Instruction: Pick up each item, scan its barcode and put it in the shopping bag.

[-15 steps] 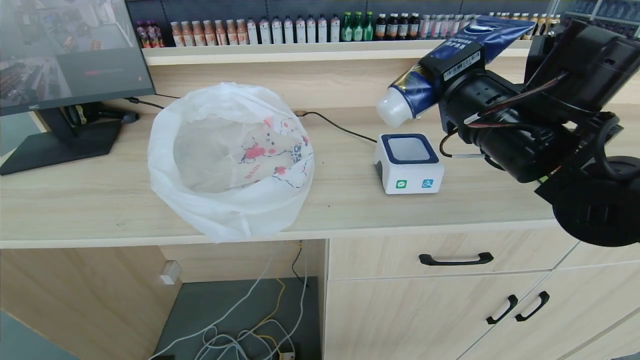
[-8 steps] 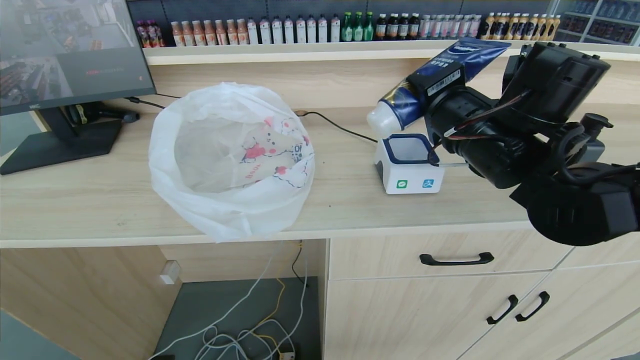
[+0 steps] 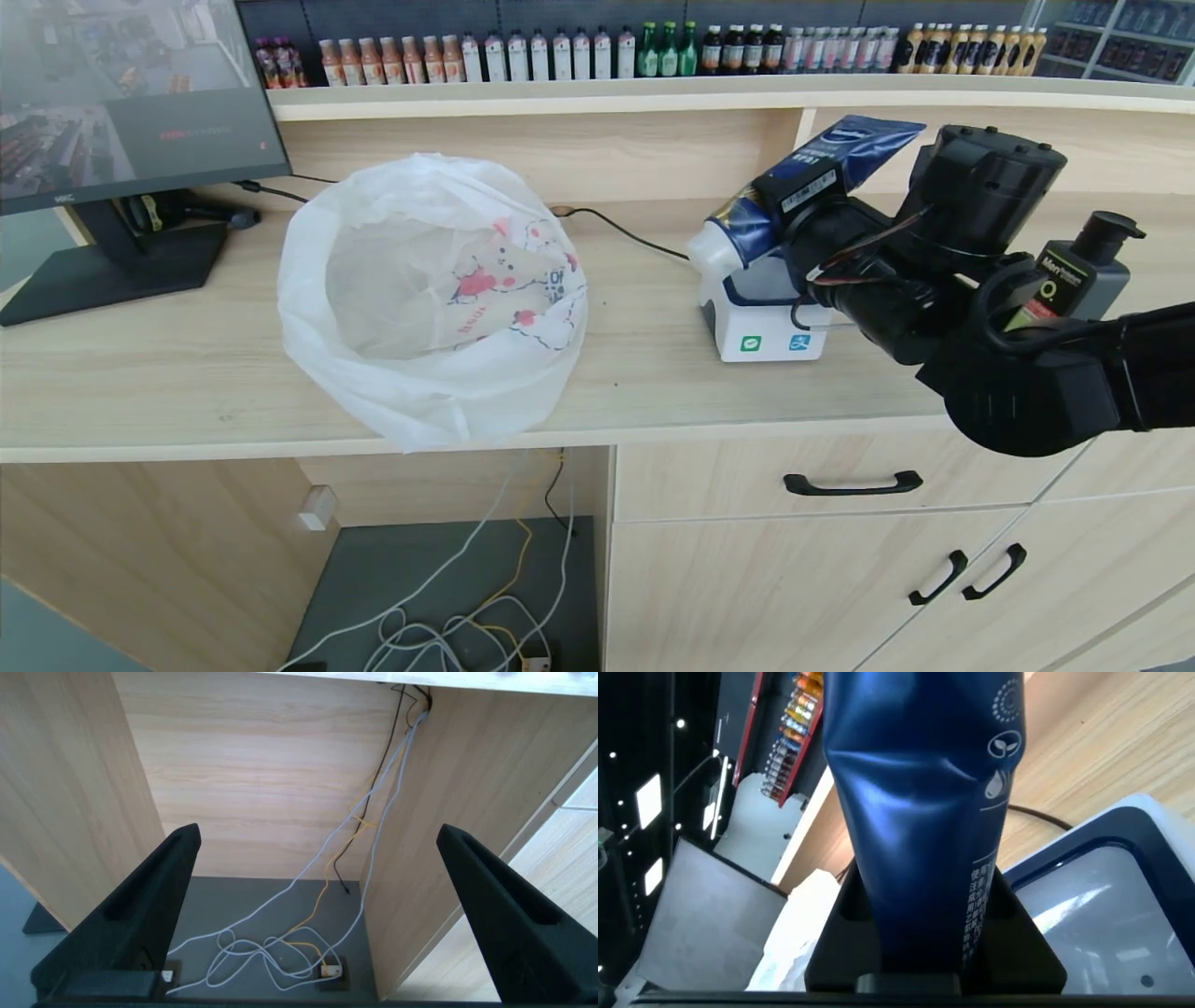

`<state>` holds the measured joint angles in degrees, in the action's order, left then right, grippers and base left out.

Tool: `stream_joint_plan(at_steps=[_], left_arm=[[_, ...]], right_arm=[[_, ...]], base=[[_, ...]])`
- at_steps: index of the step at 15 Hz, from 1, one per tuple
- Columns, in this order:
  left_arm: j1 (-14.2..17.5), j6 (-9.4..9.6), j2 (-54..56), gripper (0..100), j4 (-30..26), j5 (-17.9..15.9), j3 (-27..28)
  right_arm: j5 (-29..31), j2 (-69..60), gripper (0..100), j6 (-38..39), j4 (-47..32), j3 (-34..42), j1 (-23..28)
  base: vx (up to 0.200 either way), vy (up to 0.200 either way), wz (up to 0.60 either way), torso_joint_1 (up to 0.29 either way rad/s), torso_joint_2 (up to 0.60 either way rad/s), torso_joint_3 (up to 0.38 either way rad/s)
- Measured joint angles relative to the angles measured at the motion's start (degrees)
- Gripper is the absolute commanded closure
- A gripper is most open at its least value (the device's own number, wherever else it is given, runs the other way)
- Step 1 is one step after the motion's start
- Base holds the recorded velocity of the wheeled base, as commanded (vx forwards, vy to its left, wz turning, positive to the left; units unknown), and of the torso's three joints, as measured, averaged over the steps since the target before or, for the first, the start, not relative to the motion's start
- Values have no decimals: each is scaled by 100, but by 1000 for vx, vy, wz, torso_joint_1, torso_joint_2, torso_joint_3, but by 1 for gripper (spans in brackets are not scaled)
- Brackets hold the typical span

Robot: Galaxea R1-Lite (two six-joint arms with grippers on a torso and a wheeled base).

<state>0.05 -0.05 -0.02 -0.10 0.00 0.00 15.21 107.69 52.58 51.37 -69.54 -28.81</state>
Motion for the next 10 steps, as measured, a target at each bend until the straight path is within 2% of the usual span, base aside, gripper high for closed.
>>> stream_joint_plan(at_steps=[10], left_arm=[[0,0,0,0,2,0,0]], right_arm=[[-11,90,100,218,2,82,189]], base=[[0,0,0,0,0,0]])
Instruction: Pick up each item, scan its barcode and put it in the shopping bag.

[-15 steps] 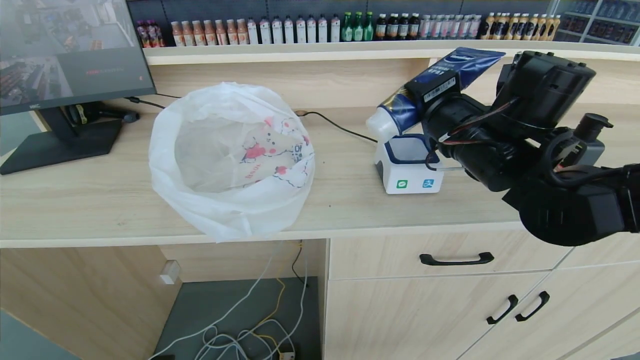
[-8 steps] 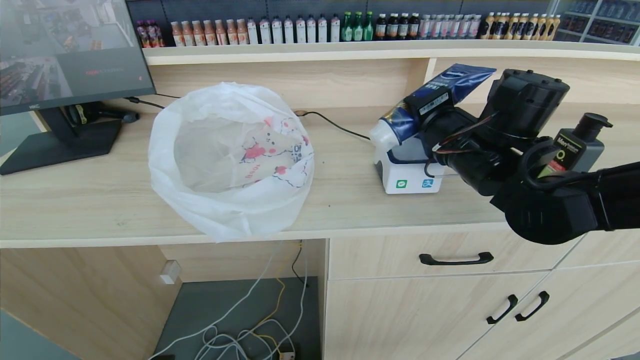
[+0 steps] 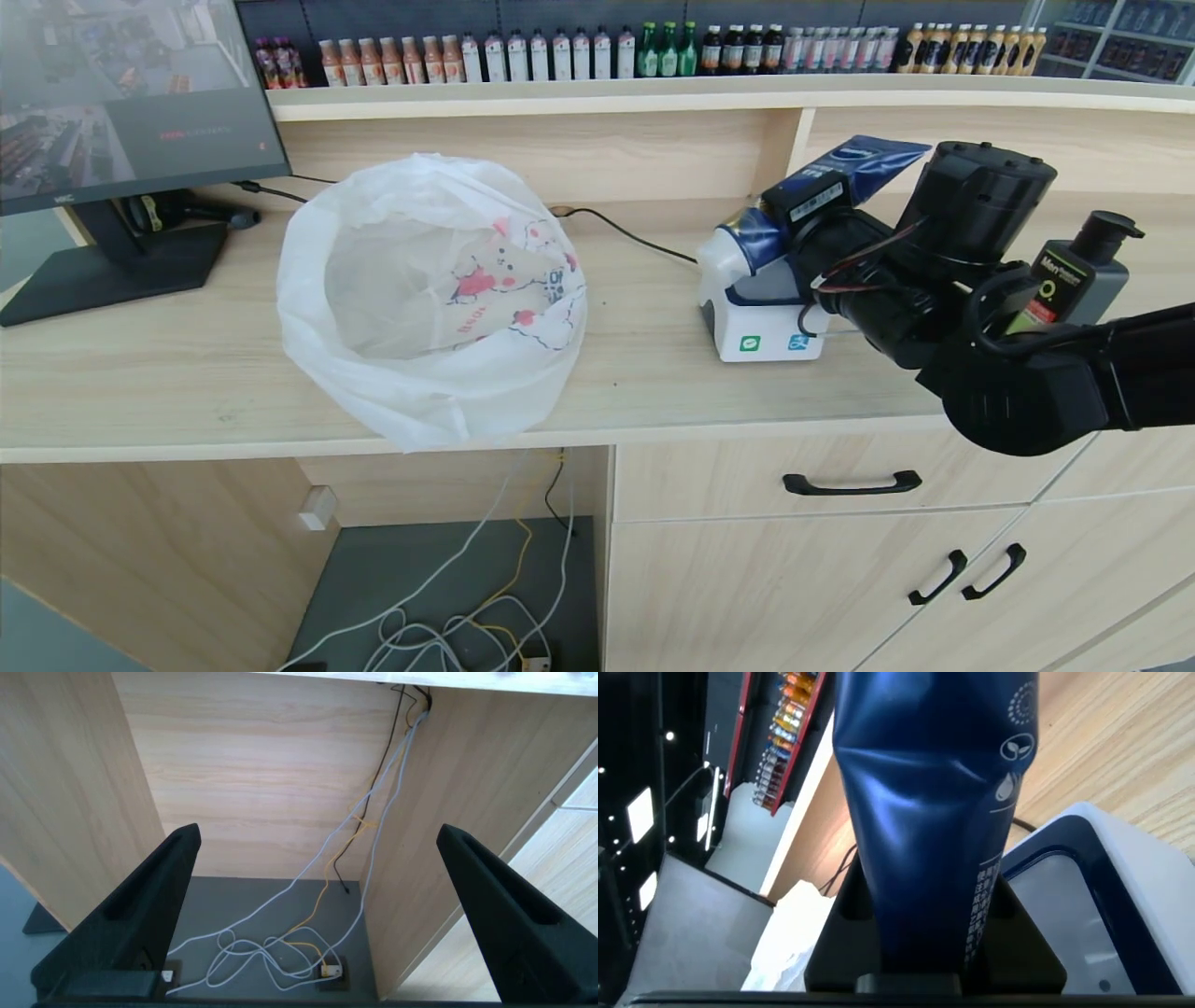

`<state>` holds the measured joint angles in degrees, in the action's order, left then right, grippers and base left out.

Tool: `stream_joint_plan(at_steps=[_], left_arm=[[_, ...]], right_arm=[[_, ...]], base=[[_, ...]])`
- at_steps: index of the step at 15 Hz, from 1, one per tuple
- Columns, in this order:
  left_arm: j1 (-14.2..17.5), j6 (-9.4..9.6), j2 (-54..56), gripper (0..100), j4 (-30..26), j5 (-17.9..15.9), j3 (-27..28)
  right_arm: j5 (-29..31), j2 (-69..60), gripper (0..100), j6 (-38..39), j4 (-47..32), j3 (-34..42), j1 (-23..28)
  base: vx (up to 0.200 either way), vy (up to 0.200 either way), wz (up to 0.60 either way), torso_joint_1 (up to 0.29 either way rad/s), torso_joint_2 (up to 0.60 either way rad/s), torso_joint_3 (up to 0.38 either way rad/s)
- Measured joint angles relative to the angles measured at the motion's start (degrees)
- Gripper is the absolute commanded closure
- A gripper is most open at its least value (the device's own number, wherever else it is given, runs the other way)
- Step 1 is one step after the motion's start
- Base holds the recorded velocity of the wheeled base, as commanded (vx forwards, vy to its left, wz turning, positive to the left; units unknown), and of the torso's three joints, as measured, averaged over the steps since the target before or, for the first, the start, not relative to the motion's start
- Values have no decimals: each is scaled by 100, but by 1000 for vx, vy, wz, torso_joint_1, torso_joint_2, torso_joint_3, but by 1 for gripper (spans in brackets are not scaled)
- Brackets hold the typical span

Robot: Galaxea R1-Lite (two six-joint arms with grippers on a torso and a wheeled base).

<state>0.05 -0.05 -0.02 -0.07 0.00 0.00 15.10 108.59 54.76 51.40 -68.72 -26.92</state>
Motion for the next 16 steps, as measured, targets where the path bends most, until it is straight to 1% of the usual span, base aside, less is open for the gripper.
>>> stream_joint_plan(at_steps=[16], left_arm=[[-2,2,0,0,-2,0,0]], right_arm=[[13,30,100,61,-2,48,22]], base=[[0,0,0,0,0,0]])
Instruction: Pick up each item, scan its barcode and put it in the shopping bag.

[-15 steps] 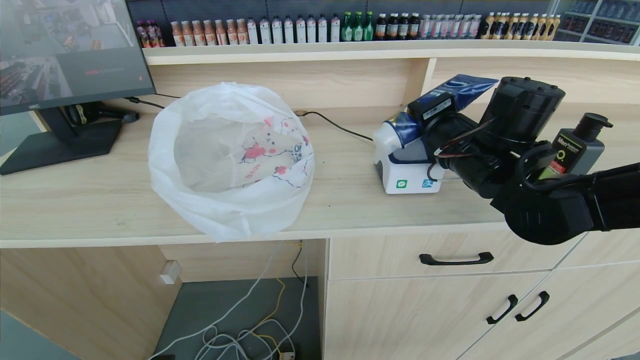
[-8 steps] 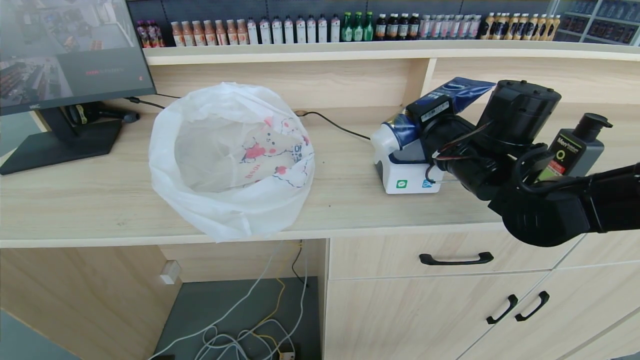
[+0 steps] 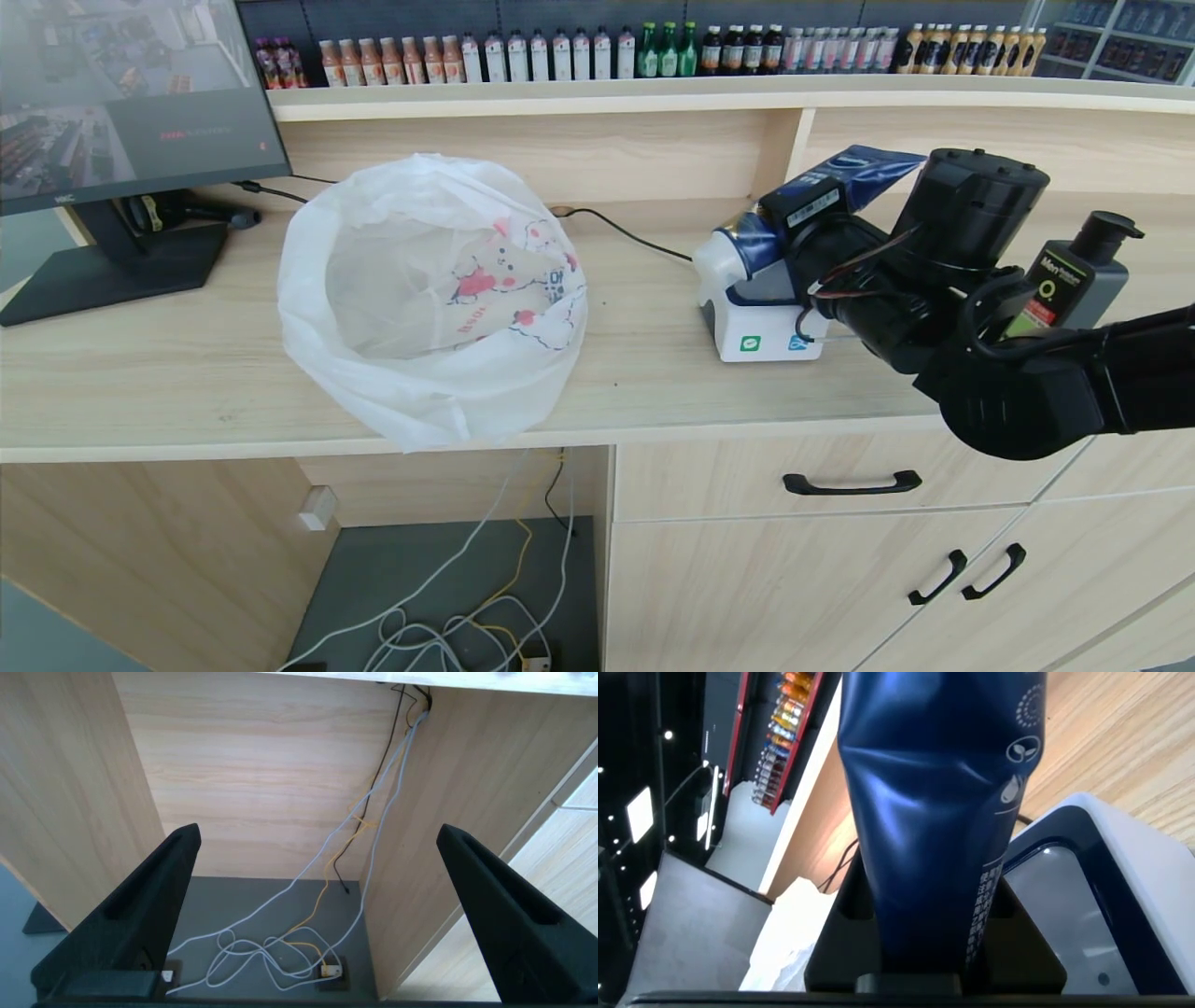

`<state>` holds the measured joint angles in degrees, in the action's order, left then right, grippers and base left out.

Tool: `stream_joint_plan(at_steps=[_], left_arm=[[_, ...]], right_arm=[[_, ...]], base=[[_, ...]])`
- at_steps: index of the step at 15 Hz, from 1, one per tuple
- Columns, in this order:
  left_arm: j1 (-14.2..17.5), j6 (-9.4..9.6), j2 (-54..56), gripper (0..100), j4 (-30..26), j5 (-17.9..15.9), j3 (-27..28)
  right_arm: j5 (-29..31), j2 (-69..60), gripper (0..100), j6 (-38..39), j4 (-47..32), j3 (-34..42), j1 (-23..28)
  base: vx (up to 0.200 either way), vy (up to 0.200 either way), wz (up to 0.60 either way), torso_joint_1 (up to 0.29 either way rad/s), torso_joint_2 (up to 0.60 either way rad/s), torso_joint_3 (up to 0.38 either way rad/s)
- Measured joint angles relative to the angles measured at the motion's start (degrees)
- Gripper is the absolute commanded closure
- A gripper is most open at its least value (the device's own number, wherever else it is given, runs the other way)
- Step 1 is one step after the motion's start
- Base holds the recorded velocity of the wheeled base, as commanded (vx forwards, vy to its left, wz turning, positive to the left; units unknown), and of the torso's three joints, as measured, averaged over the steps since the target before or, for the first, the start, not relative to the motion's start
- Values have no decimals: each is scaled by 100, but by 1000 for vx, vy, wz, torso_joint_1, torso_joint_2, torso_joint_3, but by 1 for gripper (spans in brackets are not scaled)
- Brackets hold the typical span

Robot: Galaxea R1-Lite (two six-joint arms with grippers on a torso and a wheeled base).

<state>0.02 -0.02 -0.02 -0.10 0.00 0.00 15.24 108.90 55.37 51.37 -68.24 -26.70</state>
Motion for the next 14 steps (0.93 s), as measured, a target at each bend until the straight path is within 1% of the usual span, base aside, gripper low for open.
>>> stream_joint_plan(at_steps=[8,14], left_arm=[[0,-2,0,0,0,0,0],[0,-2,0,0,0,0,0]], right_arm=[[28,-140,100,-9,22,-26,18],[50,-662,100,-151,0,61,-30]], base=[[0,0,0,0,0,0],[0,0,0,0,0,0]])
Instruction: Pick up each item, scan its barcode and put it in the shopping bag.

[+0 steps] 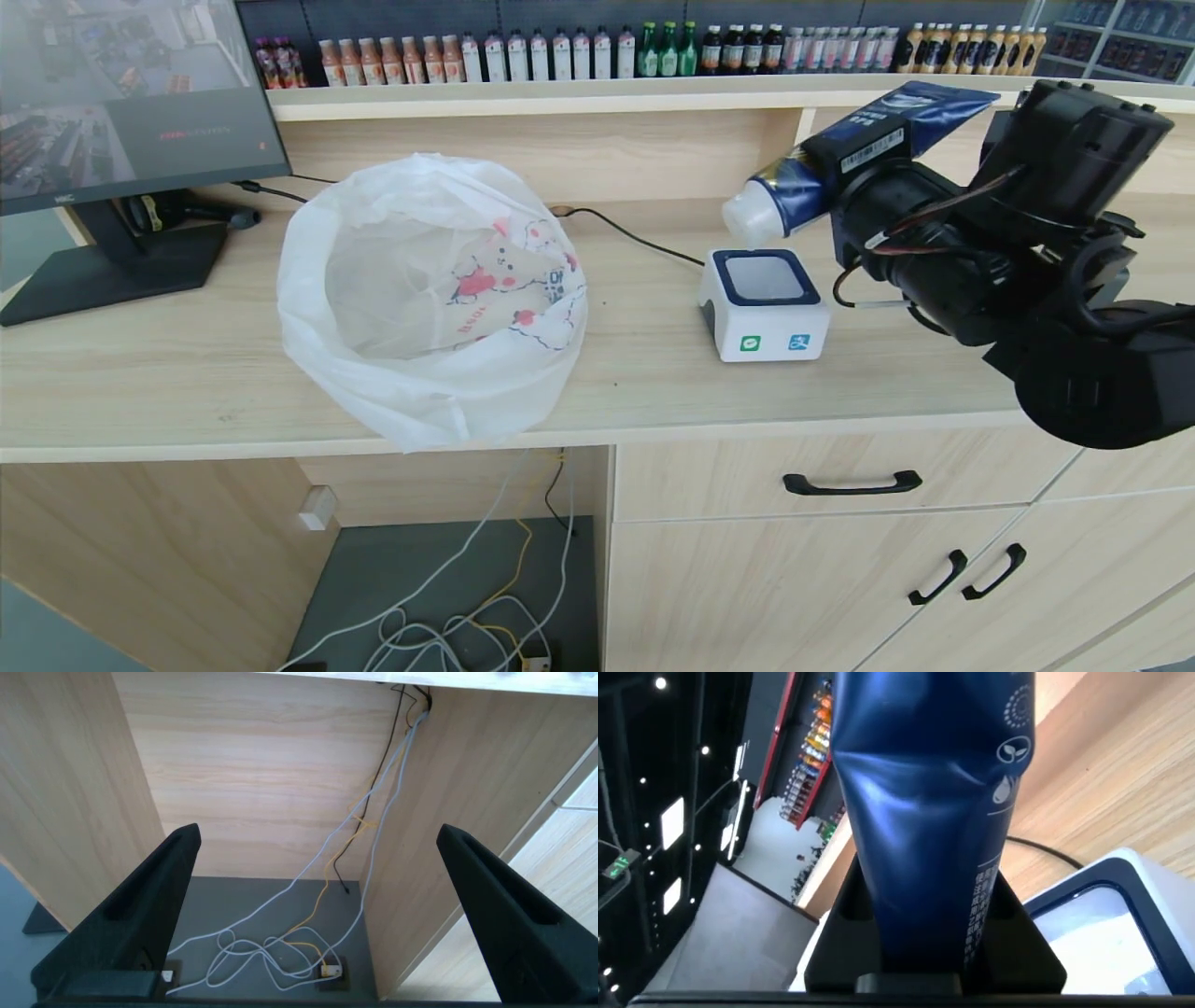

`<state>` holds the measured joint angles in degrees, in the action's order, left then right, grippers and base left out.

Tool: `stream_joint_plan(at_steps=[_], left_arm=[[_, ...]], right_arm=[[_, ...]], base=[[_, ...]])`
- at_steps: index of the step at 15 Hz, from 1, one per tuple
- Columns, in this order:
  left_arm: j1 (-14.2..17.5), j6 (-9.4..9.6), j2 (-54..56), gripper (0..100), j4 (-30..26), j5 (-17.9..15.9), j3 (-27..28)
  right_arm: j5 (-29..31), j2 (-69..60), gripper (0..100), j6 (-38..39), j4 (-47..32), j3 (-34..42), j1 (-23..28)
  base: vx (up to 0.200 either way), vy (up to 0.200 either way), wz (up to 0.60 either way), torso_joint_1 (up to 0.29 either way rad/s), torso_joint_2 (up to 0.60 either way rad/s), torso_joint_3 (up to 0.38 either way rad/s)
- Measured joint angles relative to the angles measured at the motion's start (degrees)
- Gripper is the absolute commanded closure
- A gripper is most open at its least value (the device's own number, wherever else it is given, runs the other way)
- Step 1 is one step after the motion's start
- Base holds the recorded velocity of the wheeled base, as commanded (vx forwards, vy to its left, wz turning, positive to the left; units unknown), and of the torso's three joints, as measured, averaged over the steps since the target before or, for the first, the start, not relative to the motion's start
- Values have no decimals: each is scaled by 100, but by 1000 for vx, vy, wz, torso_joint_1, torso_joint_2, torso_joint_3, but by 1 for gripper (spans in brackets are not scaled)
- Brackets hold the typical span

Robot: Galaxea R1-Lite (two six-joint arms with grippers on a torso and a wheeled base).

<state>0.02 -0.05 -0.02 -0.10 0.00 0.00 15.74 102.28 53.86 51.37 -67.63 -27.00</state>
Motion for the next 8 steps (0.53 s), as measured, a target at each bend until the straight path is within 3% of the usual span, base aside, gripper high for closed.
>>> stream_joint_plan(at_steps=[5,8], left_arm=[[0,2,0,0,0,0,0],[-2,2,0,0,0,0,0]], right_arm=[[10,-783,100,-1075,13,586,-194],[0,-1207,100,-2209,17,763,-527]], base=[[0,0,0,0,0,0],[0,0,0,0,0,0]])
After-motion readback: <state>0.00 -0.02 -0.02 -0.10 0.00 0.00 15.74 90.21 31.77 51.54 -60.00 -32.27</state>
